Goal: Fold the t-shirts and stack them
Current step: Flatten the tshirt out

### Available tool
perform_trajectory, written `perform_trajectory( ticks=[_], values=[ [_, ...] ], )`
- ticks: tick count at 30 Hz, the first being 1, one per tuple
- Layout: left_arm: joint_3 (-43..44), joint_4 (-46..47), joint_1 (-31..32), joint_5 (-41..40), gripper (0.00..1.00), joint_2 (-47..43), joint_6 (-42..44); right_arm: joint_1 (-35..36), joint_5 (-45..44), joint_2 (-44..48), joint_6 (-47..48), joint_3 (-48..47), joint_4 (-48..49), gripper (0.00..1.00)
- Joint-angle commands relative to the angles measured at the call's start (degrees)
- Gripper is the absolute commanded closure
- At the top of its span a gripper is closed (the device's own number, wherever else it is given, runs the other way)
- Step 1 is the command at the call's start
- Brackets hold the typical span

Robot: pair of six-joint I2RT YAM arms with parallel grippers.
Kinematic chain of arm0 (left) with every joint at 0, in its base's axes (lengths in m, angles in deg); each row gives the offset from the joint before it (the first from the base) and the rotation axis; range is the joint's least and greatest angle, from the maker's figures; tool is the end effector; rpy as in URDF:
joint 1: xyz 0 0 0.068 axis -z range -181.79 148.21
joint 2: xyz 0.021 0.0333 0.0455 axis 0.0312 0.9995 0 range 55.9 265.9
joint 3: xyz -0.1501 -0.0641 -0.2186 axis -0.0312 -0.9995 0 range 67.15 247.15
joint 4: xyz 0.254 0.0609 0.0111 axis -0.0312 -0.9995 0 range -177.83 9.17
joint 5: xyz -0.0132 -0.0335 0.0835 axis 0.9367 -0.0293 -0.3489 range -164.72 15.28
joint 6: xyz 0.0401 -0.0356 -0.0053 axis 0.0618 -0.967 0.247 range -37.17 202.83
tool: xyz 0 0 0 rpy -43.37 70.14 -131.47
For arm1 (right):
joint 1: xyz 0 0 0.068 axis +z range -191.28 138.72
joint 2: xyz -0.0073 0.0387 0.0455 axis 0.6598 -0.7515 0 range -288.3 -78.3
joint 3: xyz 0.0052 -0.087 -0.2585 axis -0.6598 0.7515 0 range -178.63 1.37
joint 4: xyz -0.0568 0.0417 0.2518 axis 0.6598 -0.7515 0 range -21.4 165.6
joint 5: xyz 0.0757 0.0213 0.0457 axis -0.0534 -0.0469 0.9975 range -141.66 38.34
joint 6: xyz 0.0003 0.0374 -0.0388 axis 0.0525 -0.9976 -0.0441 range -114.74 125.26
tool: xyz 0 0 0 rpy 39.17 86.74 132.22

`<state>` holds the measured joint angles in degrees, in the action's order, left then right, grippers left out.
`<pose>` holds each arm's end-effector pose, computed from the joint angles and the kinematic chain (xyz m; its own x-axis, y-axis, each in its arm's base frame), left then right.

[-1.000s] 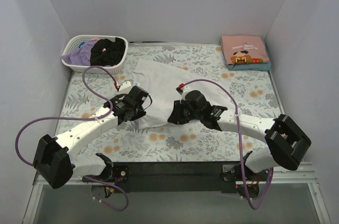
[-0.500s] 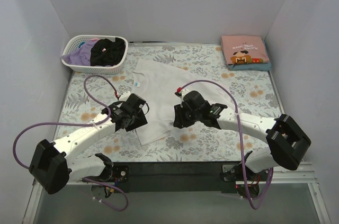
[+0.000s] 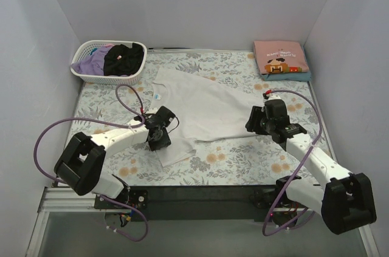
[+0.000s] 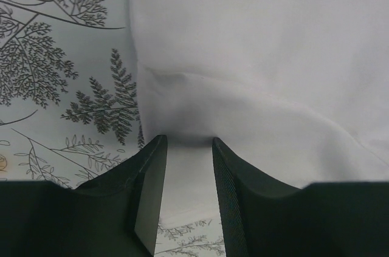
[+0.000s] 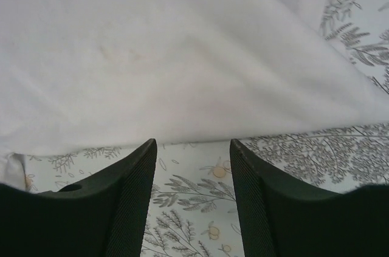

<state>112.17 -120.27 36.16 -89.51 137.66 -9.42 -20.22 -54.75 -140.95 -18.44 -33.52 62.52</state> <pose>0.1952 -0.1405 0.1711 -0.5160 -0.8228 -0.2383 -0.7866 0.5653 -0.2484 0.2120 0.0795 0.2154 -0.6877 0.1652 -0.7070 -0.0484 0.9612 0.2717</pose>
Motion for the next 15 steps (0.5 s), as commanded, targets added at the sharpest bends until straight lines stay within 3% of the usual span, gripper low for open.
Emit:
perform_trajectory(
  ticks=[1,5,9,15],
  values=[
    [-3.08,-0.63,-2.62,0.11,0.65,0.51,0.75,-5.67,0.54,4.03,0.59,2.81,-0.89,0.4],
    [-5.9,-6.25,-5.95,-2.52,0.66,-3.87,0.22,-11.81,0.81,4.12,0.42,4.13,-0.98,0.39],
    [-6.61,-7.32,-8.07,-3.49,0.65,-10.82,0.66,-20.51,2.65,6.4,-1.61,6.85,-0.54,0.27],
    [0.24,-4.08,-8.16,-5.51,0.42,-12.58,7.42,-28.87,13.45,8.16,-2.84,11.25,0.77,0.23]
  ],
)
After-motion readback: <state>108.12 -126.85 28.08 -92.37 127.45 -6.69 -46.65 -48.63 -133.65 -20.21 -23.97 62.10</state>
